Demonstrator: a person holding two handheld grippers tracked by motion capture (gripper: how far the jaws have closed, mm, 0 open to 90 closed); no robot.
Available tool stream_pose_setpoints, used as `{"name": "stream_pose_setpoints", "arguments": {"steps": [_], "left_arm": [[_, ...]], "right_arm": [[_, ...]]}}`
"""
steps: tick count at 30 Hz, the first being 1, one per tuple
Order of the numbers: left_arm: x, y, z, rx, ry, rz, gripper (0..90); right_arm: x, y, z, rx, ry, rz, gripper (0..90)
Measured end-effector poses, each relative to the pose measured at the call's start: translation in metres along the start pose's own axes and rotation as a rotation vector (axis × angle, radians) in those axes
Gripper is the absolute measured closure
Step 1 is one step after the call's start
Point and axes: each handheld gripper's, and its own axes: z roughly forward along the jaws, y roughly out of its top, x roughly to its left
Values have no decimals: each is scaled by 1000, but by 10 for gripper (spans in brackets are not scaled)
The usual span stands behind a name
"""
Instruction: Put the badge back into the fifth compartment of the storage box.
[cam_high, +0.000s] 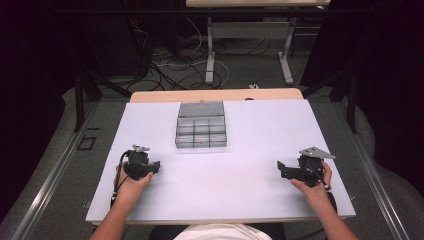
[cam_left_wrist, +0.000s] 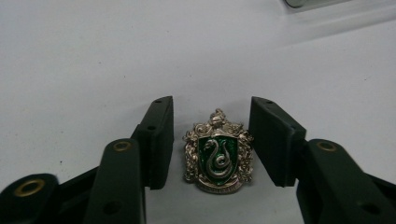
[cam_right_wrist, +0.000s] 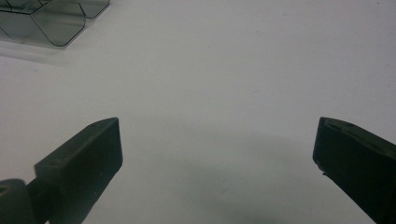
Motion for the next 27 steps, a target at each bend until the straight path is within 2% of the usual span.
{"name": "stream_pose_setpoints", "arguments": {"steps": [2, 11, 16, 19, 27], "left_arm": [[1, 0, 0, -1, -1, -9, 570], [1, 0, 0, -4, 4, -17, 576], [2, 0, 0, -7, -8, -42, 576], [3, 1, -1, -4, -12, -42, 577], [4, 0, -2, -8, -7, -46, 577]], "right_arm": [[-1, 0, 1, -3, 1, 1, 11], [-1, 0, 2, 3, 3, 1, 11], [-2, 0, 2, 1, 3, 6, 12], [-2, 0, 2, 5, 3, 17, 12], [-2, -1, 3, -4, -3, 3, 12]]}}
